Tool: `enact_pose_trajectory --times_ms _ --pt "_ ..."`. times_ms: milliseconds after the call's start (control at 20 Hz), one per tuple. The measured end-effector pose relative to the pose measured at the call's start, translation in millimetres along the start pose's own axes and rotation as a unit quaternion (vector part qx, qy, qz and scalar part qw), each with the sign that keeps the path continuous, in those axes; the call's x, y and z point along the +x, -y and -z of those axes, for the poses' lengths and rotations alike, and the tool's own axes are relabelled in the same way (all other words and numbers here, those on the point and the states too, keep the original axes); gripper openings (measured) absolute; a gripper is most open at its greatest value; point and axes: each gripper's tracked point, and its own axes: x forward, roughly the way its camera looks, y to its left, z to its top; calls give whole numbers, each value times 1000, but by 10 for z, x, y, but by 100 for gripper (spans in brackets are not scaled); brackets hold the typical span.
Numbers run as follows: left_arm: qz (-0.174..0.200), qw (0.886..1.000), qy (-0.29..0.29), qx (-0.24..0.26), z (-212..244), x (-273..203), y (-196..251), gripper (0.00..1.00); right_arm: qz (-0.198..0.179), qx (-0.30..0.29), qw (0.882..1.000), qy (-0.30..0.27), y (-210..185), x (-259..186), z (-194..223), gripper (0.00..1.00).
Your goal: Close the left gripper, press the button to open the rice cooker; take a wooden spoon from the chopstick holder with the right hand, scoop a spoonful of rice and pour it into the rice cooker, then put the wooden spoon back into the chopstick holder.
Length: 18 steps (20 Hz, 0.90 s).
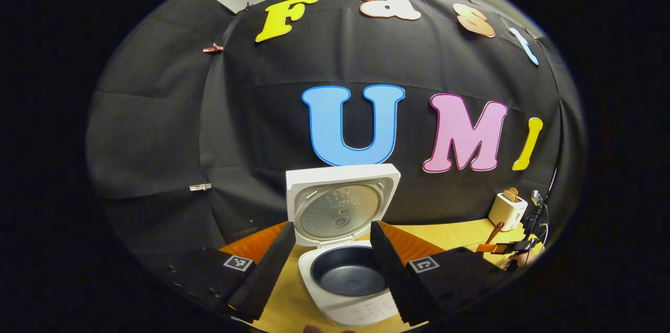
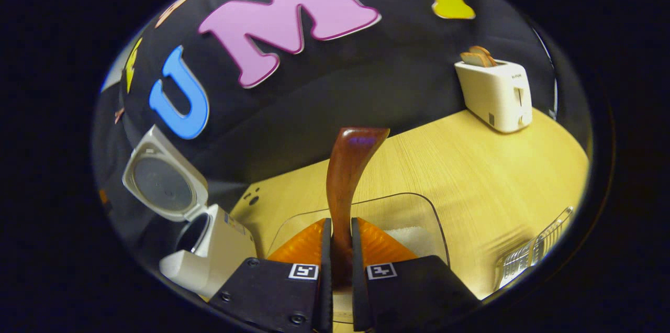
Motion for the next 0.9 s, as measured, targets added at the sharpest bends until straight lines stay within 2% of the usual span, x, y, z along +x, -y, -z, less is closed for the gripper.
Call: enact_pose_trajectory --times_ms 200,450,600,900 --pt "2 1000 2 0 -23 -23 7 93 -19 98 995 20 5 -92 -159 19" --pt "6 1000 8 -7 -30 -92 44 92 -45 114 991 43 -257 -349 -449 19" --pt "6 1000 9 -17 15 -158 45 92 -69 116 990 49 -633 -499 -653 18" --pt "-5 999 11 -38 28 -340 -79 92 -147 119 981 41 -1818 -554 -950 19"
